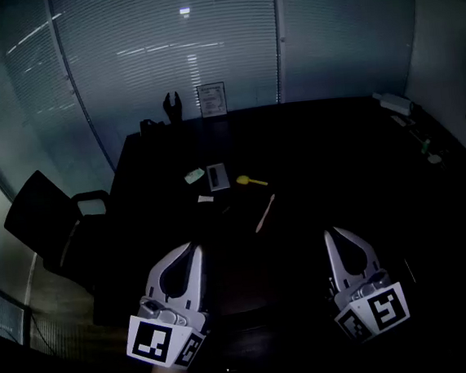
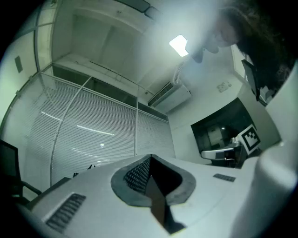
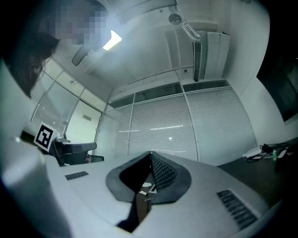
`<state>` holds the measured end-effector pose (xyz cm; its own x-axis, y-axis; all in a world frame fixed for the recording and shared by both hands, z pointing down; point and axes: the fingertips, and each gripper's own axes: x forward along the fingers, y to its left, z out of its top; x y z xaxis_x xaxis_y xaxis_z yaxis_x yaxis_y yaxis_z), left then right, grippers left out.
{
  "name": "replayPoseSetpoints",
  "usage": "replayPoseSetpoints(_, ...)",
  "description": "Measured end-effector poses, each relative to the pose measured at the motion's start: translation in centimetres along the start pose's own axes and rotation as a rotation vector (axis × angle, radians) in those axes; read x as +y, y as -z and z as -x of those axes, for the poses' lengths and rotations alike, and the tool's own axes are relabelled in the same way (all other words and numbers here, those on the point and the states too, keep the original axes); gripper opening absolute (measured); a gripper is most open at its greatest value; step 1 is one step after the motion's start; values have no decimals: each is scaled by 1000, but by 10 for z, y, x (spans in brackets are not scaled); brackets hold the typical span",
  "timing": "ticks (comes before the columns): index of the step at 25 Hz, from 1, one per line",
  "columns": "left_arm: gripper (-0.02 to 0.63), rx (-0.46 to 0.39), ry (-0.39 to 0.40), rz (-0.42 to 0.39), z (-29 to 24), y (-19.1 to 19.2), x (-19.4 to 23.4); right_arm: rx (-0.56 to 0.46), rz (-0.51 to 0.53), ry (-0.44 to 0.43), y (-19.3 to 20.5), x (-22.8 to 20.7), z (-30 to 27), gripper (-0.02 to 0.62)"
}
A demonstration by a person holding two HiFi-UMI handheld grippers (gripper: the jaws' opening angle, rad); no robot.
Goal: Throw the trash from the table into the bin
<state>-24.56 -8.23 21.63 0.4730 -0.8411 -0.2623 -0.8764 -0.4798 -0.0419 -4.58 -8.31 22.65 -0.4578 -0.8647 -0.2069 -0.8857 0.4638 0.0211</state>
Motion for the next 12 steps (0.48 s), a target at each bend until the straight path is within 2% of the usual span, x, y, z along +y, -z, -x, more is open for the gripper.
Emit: replayPoseSetpoints(12,0,2,-58,-18,8,1,-33,20,-23,-58,8,-16,27,8)
